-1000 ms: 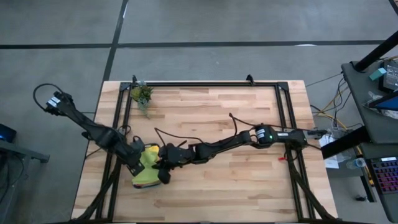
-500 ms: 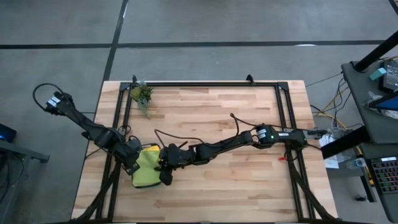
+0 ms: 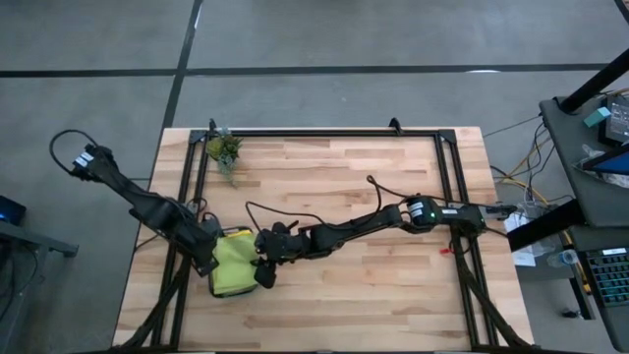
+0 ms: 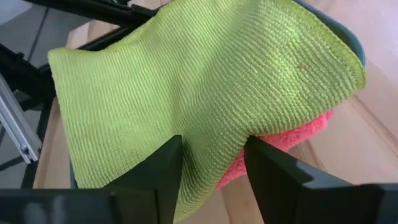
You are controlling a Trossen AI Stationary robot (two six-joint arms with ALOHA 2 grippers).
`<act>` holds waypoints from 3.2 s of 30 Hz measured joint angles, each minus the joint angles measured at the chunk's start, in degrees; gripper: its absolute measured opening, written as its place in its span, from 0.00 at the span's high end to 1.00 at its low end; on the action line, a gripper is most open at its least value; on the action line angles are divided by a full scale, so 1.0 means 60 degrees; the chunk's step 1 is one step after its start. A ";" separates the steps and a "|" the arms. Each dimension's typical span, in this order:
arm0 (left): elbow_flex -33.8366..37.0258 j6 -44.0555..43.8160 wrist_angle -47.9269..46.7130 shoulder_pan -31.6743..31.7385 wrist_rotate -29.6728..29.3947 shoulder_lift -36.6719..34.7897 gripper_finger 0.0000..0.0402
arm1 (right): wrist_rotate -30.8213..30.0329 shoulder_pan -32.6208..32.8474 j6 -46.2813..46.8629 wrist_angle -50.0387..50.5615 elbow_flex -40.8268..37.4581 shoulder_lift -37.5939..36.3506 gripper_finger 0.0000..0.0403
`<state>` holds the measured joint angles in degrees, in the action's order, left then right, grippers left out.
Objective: Fold microfiber towels
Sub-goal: Put the green microfiber cloth into the blue bin
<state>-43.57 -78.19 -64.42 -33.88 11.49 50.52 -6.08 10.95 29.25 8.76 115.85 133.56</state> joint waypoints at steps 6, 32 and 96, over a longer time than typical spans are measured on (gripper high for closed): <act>-0.0984 0.0536 0.0002 -0.0004 -0.1779 0.0128 0.67 | 0.0012 0.0008 -0.0107 -0.0026 0.0165 0.0000 0.56; -0.1164 0.1168 -0.2368 -0.0004 -0.0777 0.3080 0.67 | -0.0026 0.0020 -0.0515 0.1577 0.0321 -0.0404 0.43; -0.1292 0.2081 0.1150 -0.3806 -0.3694 0.3655 0.99 | 0.0531 -0.1015 -0.5042 -0.2950 0.0310 0.0825 0.98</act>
<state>-51.33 -65.70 -57.52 -56.72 -10.67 72.45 -2.90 4.86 -1.00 -8.94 117.71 138.51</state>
